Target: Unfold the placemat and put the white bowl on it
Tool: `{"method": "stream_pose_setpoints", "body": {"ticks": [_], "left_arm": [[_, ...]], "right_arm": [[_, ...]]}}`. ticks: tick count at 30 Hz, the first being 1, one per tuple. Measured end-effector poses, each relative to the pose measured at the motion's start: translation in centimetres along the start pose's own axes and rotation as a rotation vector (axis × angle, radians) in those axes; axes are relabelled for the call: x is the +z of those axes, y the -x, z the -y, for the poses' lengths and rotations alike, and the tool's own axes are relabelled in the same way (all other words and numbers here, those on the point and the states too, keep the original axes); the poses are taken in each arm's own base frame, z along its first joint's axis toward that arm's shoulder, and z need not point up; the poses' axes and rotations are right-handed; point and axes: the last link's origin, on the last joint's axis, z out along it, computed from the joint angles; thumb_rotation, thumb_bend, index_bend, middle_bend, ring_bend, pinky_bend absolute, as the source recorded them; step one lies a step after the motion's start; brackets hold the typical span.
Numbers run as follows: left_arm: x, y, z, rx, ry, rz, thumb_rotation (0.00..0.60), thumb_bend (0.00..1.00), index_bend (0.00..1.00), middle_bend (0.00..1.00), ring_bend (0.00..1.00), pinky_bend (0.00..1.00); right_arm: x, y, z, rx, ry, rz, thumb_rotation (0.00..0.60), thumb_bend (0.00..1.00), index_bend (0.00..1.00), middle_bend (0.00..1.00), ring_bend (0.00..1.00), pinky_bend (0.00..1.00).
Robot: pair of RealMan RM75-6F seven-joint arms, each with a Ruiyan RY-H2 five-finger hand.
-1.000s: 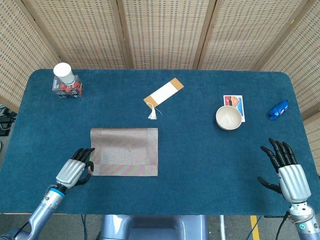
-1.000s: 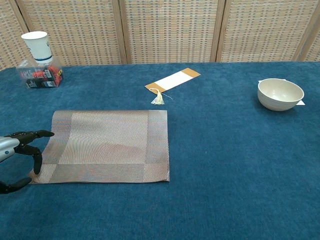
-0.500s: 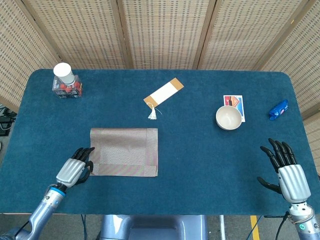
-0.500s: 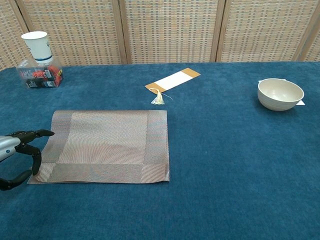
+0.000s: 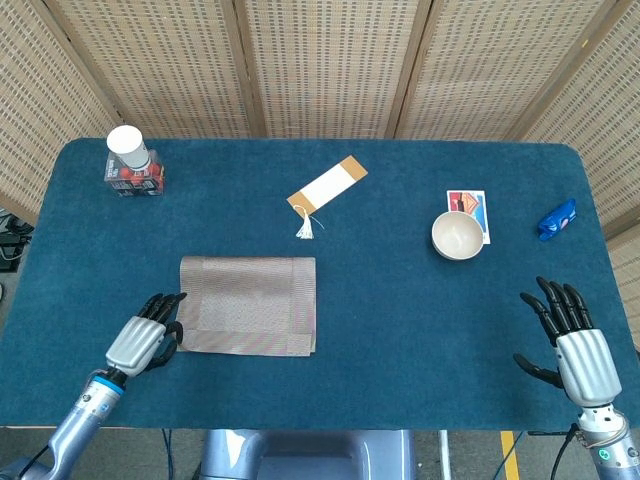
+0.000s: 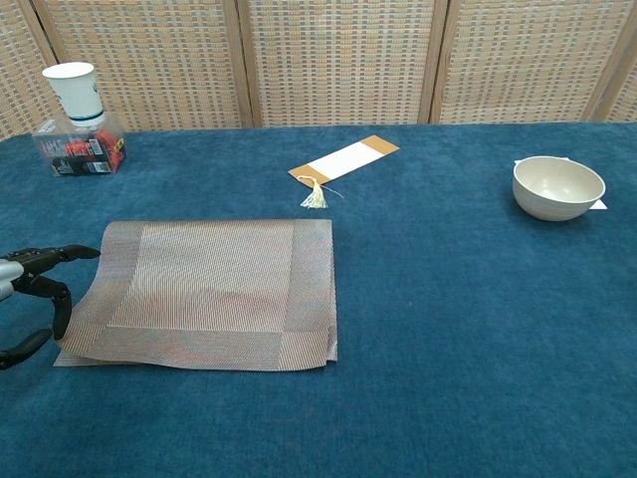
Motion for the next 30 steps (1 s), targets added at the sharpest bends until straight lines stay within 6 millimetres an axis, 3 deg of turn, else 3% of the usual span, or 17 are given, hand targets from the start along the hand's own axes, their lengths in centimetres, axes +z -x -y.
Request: {"method": "stream_pose_setpoints", "body": {"ticks": [15, 22, 30], "left_arm": [[-2.6, -2.0, -2.7, -0.132, 0.131, 0.046, 0.600, 0.56, 0.82, 0.00, 0.00, 0.00], [-5.0, -2.8, -3.8, -0.208, 0.189, 0.132, 0.600, 0.56, 0.82, 0.00, 0.00, 0.00], [-6.2, -3.2, -4.3, -0.339, 0.206, 0.262, 0.600, 0.56, 0.82, 0.00, 0.00, 0.00]], "right_arm": [[0.0, 0.0, 0.1, -0.002, -0.002, -0.004, 0.600, 0.13, 0.18, 0.00, 0.00, 0.00], [0.0, -0.1, 0.1, 0.000, -0.001, -0.007, 0.600, 0.13, 0.18, 0.00, 0.00, 0.00], [0.0, 0.1, 0.0, -0.005, 0.001, -0.003, 0.600, 0.13, 0.18, 0.00, 0.00, 0.00]]}}
